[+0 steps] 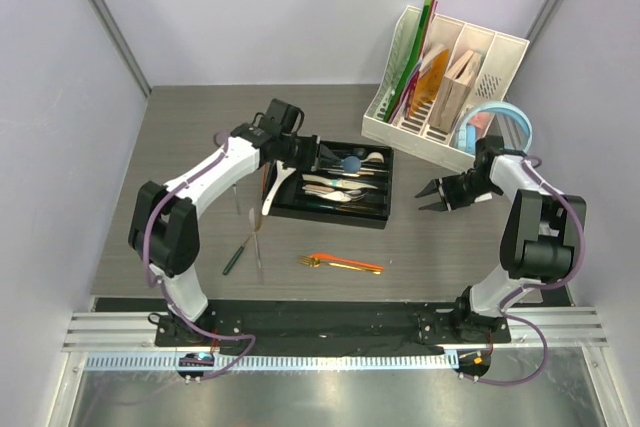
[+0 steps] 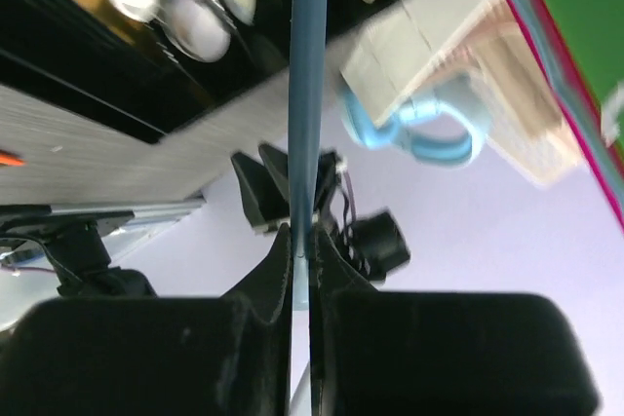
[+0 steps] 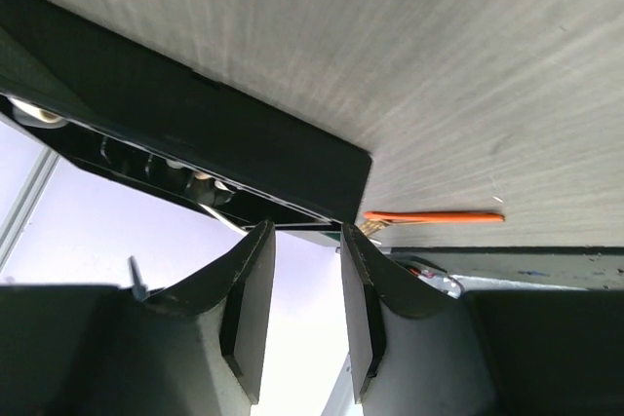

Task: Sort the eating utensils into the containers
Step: Place the spoon in the storage box.

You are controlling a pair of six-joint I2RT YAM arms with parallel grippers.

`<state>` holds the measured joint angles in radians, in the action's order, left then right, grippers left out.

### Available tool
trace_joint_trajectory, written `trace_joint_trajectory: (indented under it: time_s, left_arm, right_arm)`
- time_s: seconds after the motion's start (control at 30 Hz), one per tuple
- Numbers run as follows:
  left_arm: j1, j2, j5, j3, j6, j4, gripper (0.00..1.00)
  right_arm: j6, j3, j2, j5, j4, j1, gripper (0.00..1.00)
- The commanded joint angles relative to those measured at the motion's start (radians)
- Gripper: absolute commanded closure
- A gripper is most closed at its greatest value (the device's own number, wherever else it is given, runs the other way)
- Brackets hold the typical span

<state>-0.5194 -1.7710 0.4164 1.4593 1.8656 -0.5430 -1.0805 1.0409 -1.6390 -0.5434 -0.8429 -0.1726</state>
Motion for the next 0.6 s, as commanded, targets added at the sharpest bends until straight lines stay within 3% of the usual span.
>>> trace_joint_trajectory:
  time_s: [0.0,0.1,0.17,0.3,0.57]
  left_arm:
    - [0.015,0.048,-0.096,0.015,0.126,-0.123,1.00]
    - [0.018,-0.011,-0.065,-0.036,0.104,0.076,1.00]
    - [0.018,-0.082,-0.029,-0.019,0.090,0.124,1.00]
    - [-0.007,-0.166,-0.008,0.075,0.047,0.069,1.00]
    - [-0.050,-0.144,-0.044,-0.001,0.081,-0.024,1.00]
  right_arm:
    - [-0.018,-0.035,0.061,-0.009,-0.009,-0.010,0.61]
    - [-0.016,-0.032,0.054,-0.013,-0.010,-0.010,0.62]
    - [-0.012,-0.021,0.050,-0.020,-0.010,-0.008,0.62]
    - [-0.007,-0.024,0.064,-0.018,-0.010,-0.008,0.61]
    - [-0.007,-0.082,0.105,-0.027,-0.005,-0.010,0.61]
